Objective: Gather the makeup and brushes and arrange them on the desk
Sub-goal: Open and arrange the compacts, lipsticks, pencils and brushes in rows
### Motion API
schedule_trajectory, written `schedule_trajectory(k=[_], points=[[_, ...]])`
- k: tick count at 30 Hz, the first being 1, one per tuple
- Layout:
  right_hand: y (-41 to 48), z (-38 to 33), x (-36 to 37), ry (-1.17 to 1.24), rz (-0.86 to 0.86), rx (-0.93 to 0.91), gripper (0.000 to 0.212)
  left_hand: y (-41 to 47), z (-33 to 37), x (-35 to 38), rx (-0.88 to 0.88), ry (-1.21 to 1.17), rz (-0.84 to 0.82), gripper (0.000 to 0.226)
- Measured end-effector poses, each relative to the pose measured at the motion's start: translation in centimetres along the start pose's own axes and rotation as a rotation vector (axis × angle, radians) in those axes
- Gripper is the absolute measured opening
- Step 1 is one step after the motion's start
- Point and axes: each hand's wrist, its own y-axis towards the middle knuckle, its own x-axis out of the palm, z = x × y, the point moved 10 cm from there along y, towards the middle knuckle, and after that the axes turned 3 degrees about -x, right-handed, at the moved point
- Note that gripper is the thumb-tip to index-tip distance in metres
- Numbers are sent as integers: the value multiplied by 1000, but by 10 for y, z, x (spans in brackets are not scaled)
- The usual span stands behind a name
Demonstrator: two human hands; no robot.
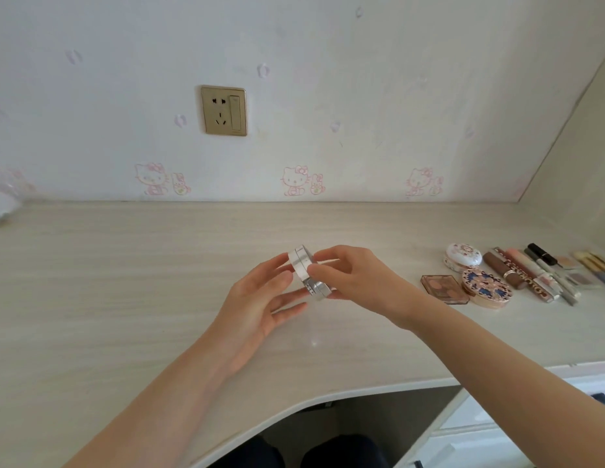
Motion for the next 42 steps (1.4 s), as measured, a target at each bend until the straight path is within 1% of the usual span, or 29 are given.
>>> schedule_trajectory(k=[3,7,9,11,14,16,18,21,24,26,28,31,35,37,40,42], points=[[1,-1,3,-33,-20,-28,39,1,-4,4,-43,-38,-43,41],[2,-1,9,5,-62,-44,32,3,-9,-3,-65,-53,-20,40],[1,-1,12,13,-76,-43,33,4,-10,-5,-68,-56,-13,41],[1,-2,14,-31,-90,-51,36,3,-10,-4,-68,-65,-14,42],[1,-4,13,-179,-96,-80,43,3,-11,-5,-76,-99,-13,40],[-1,-4,15,-339,-103,-107,50,4,-13,-4,-93,-120,-34,37],[-4,-8,17,-481,-84,-165,54,5,-15,-2,-116,-163,-52,40],[-7,-16,18,-554,-43,-232,53,5,-15,0,-132,-197,-71,47],[-8,-22,19,-605,-54,-244,50,2,-13,6,-130,-154,-141,53],[-9,-23,21,-644,-86,-237,51,0,-14,7,-115,-93,-159,52],[-10,-22,24,-682,-127,-231,52,1,-15,3,-98,-50,-137,55],[-11,-22,24,-707,-159,-228,51,2,-15,-3,-72,-22,-104,65],[-12,-26,23,-731,-160,-238,48,2,-10,-4,-33,67,-81,57],[-11,-28,25,-742,-177,-248,43,2,-9,-5,-30,88,-88,56],[-8,-22,26,-752,-243,-219,37,2,-9,-8,-21,212,-82,58],[-7,-19,25,-753,-279,-200,39,2,-8,-9,-9,284,-79,63]])
